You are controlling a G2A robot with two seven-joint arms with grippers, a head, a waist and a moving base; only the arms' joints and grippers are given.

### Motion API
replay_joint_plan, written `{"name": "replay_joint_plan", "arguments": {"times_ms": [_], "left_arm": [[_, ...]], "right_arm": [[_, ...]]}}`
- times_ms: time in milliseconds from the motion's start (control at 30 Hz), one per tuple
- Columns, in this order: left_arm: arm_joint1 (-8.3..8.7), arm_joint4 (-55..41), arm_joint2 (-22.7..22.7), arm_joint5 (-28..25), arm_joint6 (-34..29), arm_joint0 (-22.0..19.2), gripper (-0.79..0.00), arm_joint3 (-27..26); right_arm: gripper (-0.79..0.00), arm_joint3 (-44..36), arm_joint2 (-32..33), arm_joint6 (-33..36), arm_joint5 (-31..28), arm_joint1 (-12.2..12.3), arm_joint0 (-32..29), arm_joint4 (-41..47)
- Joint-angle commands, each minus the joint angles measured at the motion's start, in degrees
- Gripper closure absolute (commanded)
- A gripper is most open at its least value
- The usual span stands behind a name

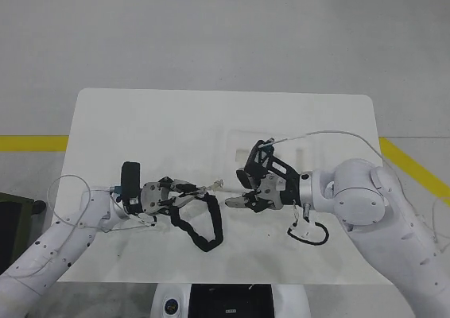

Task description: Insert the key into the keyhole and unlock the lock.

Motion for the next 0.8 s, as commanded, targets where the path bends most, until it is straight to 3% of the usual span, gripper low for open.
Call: {"name": "replay_joint_plan", "arguments": {"times_ms": [0,300,667,767], "left_arm": [[0.15,-0.95,-0.21,-1.12,-1.11,0.22,0.0,-0.29],[0.28,-5.16,-0.52,-4.67,-4.66,1.07,0.0,-1.35],[0.62,-4.08,0.13,-4.67,-4.67,0.83,0.0,-0.9],[0.83,-5.89,1.4,-4.67,-4.74,0.65,0.0,-0.42]], "right_arm": [[-0.785,0.21,0.14,-1.25,-1.72,0.05,-0.02,-1.02],[-0.785,0.37,-0.63,-3.1,-10.99,0.33,0.61,-3.34],[-0.785,0.15,-0.62,-3.63,-11.0,0.33,0.46,-3.85],[-0.785,-0.45,-0.63,-5.72,-15.3,0.45,0.46,-7.7]]}}
